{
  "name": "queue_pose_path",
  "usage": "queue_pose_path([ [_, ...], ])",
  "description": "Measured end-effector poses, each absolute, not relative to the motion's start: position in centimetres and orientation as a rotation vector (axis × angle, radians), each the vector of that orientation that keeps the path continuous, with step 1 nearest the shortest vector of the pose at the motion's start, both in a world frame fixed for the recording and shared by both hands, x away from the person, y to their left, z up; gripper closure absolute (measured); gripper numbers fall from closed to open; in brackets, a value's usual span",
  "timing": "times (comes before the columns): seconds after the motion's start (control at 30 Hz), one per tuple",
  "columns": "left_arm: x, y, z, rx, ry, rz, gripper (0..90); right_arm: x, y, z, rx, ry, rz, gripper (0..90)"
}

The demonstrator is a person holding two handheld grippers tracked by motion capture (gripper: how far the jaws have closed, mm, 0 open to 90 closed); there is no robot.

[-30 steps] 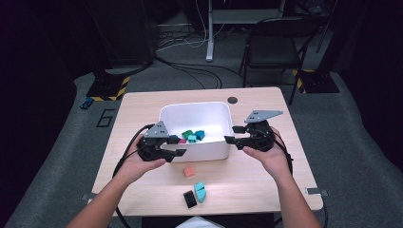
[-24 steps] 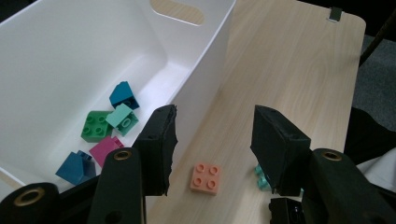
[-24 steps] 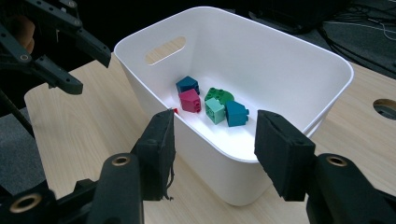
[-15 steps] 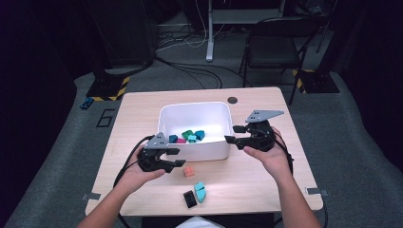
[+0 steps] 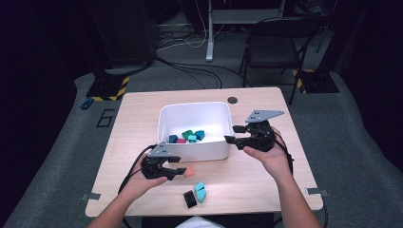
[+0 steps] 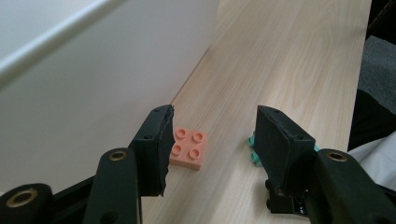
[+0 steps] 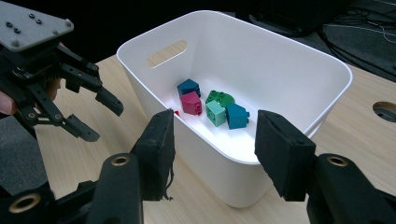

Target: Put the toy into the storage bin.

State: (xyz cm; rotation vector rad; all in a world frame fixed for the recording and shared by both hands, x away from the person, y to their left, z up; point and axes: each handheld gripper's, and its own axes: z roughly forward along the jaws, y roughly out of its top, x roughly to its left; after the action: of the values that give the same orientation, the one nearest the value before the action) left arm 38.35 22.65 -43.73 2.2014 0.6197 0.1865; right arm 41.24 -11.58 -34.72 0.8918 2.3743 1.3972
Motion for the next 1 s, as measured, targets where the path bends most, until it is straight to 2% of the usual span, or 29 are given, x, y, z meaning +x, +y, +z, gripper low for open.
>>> queue_pose_path([
  [1.0,39.7,20.3,-49.2,2.259,0.639,0.201,45.4,41.0,-11.5,-34.4,0.865,2.372,1.414,46.9],
])
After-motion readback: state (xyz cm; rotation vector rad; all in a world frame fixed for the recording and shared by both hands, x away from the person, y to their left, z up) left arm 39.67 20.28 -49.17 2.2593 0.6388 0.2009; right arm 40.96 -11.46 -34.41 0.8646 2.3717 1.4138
